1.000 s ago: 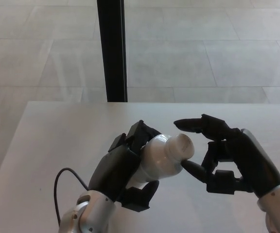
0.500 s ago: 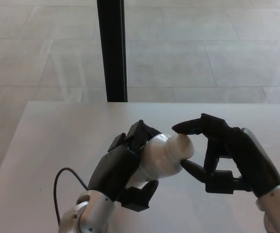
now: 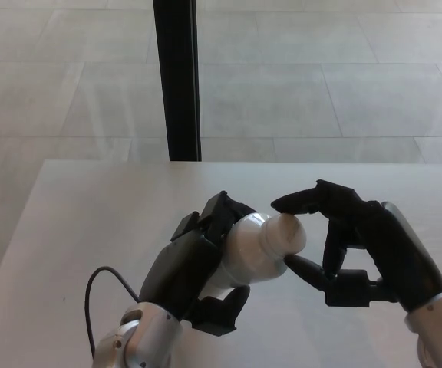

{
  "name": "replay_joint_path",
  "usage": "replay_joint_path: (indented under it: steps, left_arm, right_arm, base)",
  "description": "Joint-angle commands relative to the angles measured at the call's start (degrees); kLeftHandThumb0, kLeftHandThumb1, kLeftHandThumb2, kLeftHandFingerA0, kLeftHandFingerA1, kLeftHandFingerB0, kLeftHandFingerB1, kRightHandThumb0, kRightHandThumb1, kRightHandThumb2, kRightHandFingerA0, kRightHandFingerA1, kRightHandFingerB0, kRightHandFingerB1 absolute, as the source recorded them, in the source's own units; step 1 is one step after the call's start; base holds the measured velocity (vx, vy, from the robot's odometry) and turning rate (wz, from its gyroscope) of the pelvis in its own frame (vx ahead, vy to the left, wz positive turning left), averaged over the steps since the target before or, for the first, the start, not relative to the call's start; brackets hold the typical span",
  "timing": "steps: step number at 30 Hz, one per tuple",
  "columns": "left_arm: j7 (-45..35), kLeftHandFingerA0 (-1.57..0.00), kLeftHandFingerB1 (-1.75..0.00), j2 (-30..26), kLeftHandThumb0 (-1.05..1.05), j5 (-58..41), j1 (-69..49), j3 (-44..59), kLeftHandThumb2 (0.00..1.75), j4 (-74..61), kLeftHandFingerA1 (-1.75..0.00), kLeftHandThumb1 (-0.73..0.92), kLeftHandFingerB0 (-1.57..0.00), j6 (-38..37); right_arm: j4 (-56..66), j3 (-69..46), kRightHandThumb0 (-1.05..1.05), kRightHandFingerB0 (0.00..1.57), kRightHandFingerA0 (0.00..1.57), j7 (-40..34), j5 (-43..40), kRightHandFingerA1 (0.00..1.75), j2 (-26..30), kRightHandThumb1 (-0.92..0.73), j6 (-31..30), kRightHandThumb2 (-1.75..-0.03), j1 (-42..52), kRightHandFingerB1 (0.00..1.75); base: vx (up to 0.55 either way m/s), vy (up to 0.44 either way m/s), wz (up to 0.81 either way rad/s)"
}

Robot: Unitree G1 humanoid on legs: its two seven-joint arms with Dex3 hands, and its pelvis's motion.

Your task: The robot uses its left hand to to lift the bottle kept on the middle of the desk and tilts it towards its right hand. It then uses its right hand to rotate its cap to open it and places the bottle and cap back on the desk

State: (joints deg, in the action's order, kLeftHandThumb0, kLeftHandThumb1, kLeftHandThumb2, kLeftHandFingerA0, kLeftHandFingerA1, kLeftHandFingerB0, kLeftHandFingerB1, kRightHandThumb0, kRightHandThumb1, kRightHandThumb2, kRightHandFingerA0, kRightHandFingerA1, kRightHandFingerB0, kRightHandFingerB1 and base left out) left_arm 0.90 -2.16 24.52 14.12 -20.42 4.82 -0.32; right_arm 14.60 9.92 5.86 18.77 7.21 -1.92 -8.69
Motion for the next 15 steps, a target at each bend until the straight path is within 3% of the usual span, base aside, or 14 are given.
replay_joint_path:
  steps: [1, 3, 7, 13, 15]
  left_arm:
    - [-0.3, -0.9, -1.63, -0.4, 0.1, 0.0, -0.7, 0.0, 1.31, -0.2, -1.75, 0.53, -0.8, -0.3]
    - [-0.2, -0.91, -1.63, -0.4, 0.09, 0.0, -0.8, 0.0, 1.31, 0.0, -1.75, 0.53, -0.81, -0.5]
    - [0.0, -0.93, -1.64, -0.6, 0.08, -0.1, -0.7, 0.0, 1.36, 0.6, -1.75, 0.52, -0.81, -1.1]
    - [-1.2, -0.89, -1.65, -0.6, 0.08, -0.4, -0.9, 0.3, 1.29, -0.6, -1.75, 0.54, -0.78, 1.0]
    - [-1.1, -0.88, -1.56, -0.8, 0.11, 0.1, -0.7, 0.3, 1.3, -0.7, -1.75, 0.52, -0.81, 1.2]
  right_arm:
    - [2.6, 0.0, -0.26, 0.9, 1.0, -0.5, 4.1, 1.73, 1.7, -0.59, -2.1, -0.84, -1.9, 0.89]
    - [2.6, 0.0, -0.29, 0.91, 0.96, -0.2, 4.0, 1.75, 2.3, -0.59, -1.4, -0.85, -2.4, 0.9]
    - [2.3, 0.2, -0.27, 0.92, 1.04, 0.6, 4.4, 1.74, 4.5, -0.59, -0.1, -0.87, -4.0, 0.92]
    - [2.7, 1.1, -0.31, 0.93, 1.02, 1.6, 5.0, 1.72, 6.5, -0.56, 1.5, -0.88, -4.6, 0.88]
    - [2.9, 1.8, -0.33, 0.93, 1.02, 2.2, 5.8, 1.69, 7.4, -0.54, 1.9, -0.87, -4.8, 0.84]
  base:
    - [0.0, 0.0, 0.0]
    - [0.0, 0.0, 0.0]
    - [0.0, 0.0, 0.0]
    - [0.0, 0.0, 0.0]
    - [0.0, 0.0, 0.0]
